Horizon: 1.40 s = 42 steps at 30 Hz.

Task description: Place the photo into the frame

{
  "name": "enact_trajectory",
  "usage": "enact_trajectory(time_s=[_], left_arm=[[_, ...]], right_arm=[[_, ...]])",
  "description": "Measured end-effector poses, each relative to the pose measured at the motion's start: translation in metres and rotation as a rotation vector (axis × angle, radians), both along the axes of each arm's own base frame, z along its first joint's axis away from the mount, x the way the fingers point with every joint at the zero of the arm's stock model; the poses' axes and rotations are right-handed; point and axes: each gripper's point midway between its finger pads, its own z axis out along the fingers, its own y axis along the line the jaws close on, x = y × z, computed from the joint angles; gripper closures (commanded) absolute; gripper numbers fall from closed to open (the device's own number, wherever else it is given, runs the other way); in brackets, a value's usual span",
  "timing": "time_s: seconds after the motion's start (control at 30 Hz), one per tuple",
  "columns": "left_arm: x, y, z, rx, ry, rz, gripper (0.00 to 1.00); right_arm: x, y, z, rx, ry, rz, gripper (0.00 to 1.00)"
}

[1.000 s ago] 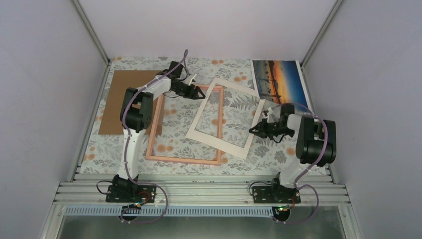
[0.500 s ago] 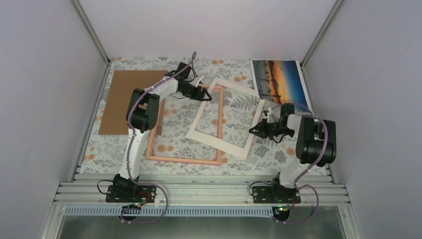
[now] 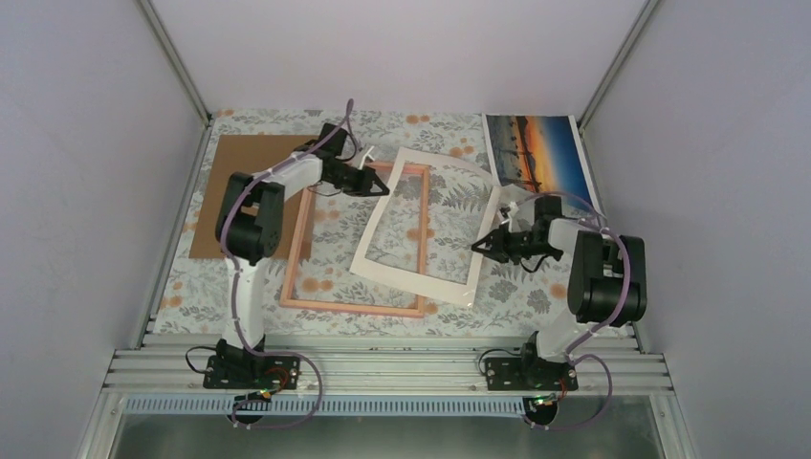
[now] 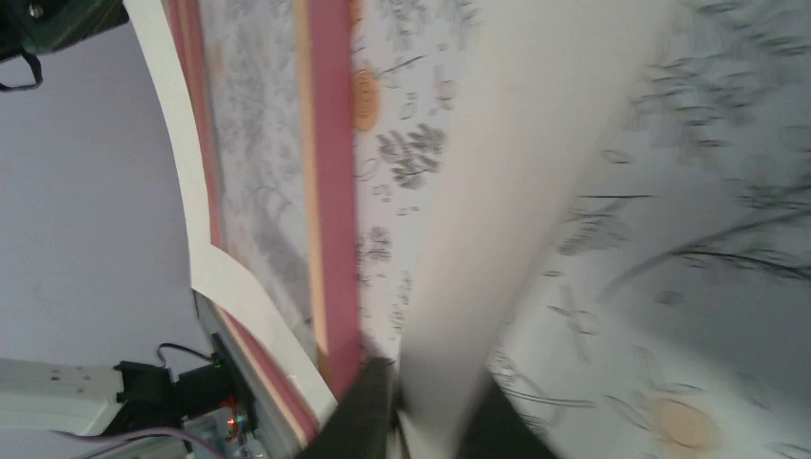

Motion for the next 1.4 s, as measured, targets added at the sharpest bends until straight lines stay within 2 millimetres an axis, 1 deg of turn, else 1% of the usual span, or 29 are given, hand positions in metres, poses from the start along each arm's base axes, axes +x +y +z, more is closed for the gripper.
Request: enact_trajectory(time_s=[0.03, 0.1, 0.13, 0.17, 0.2, 0.27, 0.3, 0.37, 0.47, 0.57, 0.67, 0.7, 0.87, 0.93, 1.0, 1.07, 1.2, 1.4], left_arm=[[-0.005, 0.005, 0.007, -0.006, 0.000, 0.006, 0.98], [-0.015, 0.019, 0.022, -0.012, -0.007, 0.024, 0.98], [-0.019, 0.027, 0.030, -0.013, -0.016, 0.034, 0.98], [-0.023, 0.036, 0.036, -0.014, -0.025, 0.046, 0.98], [-0.027, 0.046, 0.041, -0.013, -0.032, 0.060, 0.98], [-0.031, 0.063, 0.045, -0.010, -0.039, 0.087, 0.98], [-0.033, 0.073, 0.043, -0.004, -0.035, 0.106, 0.98], [-0.035, 0.091, 0.037, 0.010, -0.023, 0.138, 0.97], [-0.037, 0.116, 0.021, 0.044, 0.002, 0.175, 0.97], [-0.044, 0.131, 0.011, 0.065, 0.021, 0.198, 0.98], [-0.054, 0.146, 0.006, 0.088, 0.036, 0.229, 0.98], [-0.053, 0.151, 0.006, 0.089, 0.036, 0.241, 0.98], [-0.050, 0.187, 0.000, 0.122, 0.038, 0.328, 0.98], [-0.049, 0.199, -0.003, 0.135, 0.042, 0.356, 0.98], [-0.048, 0.206, -0.005, 0.145, 0.044, 0.372, 0.98], [-0.048, 0.207, -0.006, 0.153, 0.041, 0.374, 0.98], [-0.049, 0.206, -0.007, 0.157, 0.040, 0.372, 0.98], [-0.057, 0.202, -0.017, 0.159, 0.059, 0.361, 0.97]], right_arm=[[0.000, 0.005, 0.003, 0.009, -0.007, 0.017, 0.64], [0.000, 0.015, 0.008, 0.028, -0.019, 0.049, 0.33], [0.000, 0.021, 0.012, 0.038, -0.030, 0.070, 0.23], [0.000, 0.026, 0.014, 0.046, -0.036, 0.083, 0.15], [0.000, 0.031, 0.017, 0.051, -0.044, 0.099, 0.11], [0.001, 0.038, 0.021, 0.056, -0.056, 0.123, 0.05], [0.002, 0.041, 0.022, 0.056, -0.064, 0.136, 0.03], [0.005, 0.045, 0.023, 0.056, -0.073, 0.153, 0.00], [0.008, 0.046, 0.017, 0.043, -0.063, 0.162, 0.00], [0.006, 0.044, 0.010, 0.022, -0.042, 0.160, 0.00], [0.007, 0.043, 0.010, 0.010, -0.042, 0.159, 0.00], [0.008, 0.042, 0.010, 0.008, -0.044, 0.159, 0.00], [0.013, 0.042, 0.014, -0.001, -0.057, 0.160, 0.00], [0.015, 0.041, 0.015, -0.005, -0.064, 0.161, 0.00], [0.016, 0.041, 0.017, -0.008, -0.073, 0.164, 0.00], [0.017, 0.041, 0.017, -0.011, -0.076, 0.166, 0.00], [0.019, 0.041, 0.019, -0.014, -0.082, 0.168, 0.00], [0.020, 0.041, 0.022, -0.016, -0.092, 0.168, 0.00]])
